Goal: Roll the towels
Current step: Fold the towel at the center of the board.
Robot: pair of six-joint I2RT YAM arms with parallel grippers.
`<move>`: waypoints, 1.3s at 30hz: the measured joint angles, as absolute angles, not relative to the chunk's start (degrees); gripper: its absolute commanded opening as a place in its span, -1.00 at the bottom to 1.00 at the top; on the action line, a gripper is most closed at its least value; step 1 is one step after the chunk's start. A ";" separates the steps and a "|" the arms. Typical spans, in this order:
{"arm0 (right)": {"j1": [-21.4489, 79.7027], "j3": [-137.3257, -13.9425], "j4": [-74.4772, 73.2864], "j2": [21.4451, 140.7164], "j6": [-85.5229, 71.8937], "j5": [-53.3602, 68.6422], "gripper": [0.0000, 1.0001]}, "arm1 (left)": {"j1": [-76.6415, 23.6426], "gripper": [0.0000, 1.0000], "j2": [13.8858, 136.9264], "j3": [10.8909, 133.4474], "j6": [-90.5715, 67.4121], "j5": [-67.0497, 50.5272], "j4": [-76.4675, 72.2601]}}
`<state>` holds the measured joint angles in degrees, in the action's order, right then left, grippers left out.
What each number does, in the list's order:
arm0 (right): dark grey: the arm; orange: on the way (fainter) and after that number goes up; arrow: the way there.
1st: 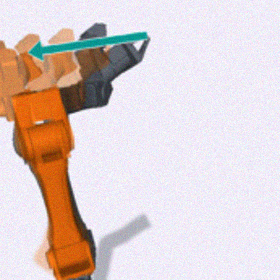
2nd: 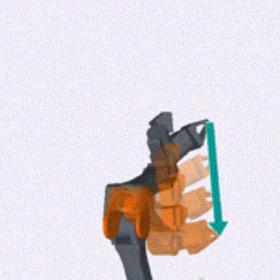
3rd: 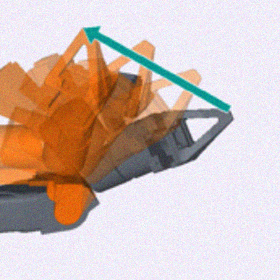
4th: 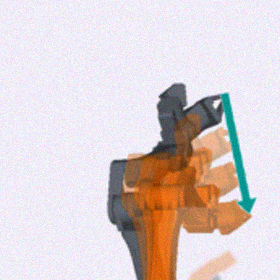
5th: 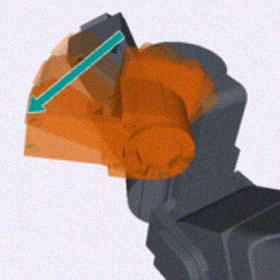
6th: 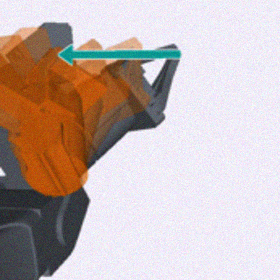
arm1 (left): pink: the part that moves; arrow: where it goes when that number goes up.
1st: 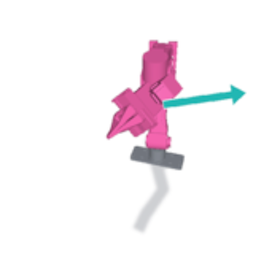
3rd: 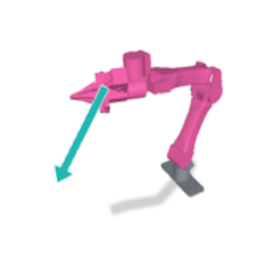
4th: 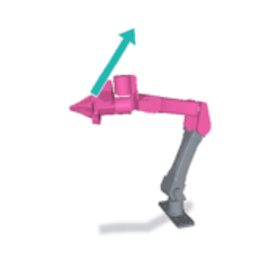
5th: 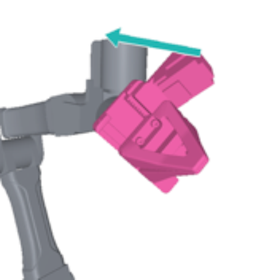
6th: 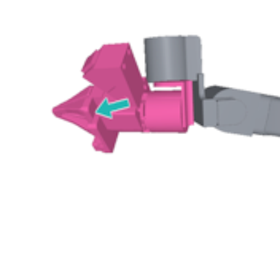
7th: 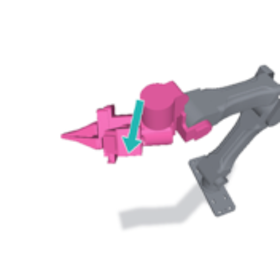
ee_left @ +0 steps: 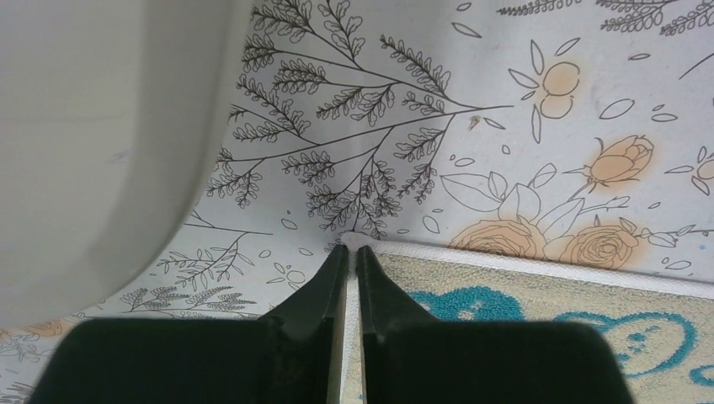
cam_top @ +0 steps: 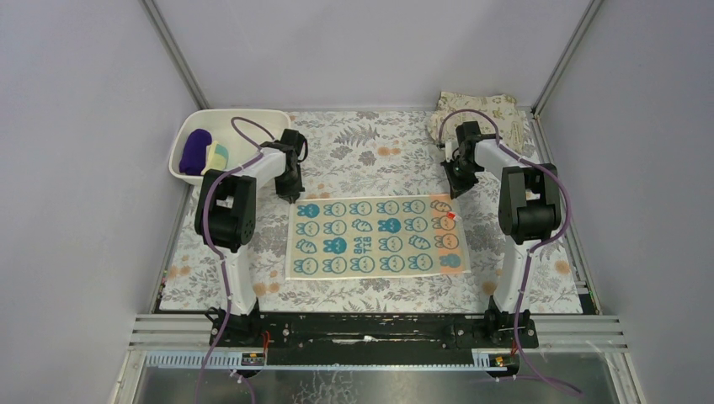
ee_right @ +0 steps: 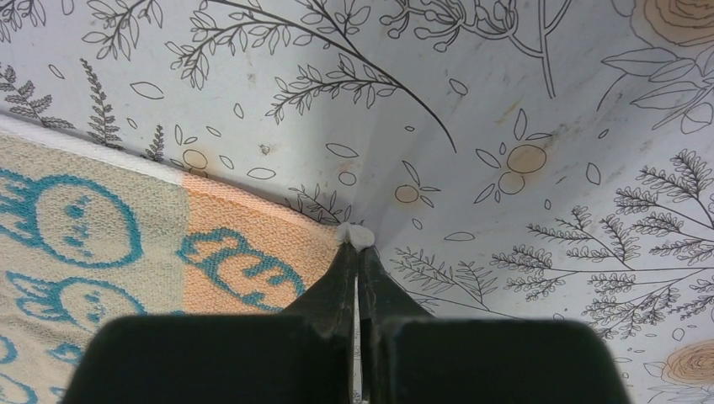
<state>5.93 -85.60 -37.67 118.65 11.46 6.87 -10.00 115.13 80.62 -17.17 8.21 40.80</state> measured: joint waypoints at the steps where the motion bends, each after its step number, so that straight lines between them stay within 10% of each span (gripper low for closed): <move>1: 5.93 -85.56 -37.60 118.56 11.33 6.85 -1.00 | -10.00 -1.00 115.13 80.68 -17.26 8.27 40.77; 39: 5.96 -83.64 -27.38 108.09 6.81 4.14 -1.00 | -8.88 -1.00 111.46 87.29 -18.59 11.42 39.03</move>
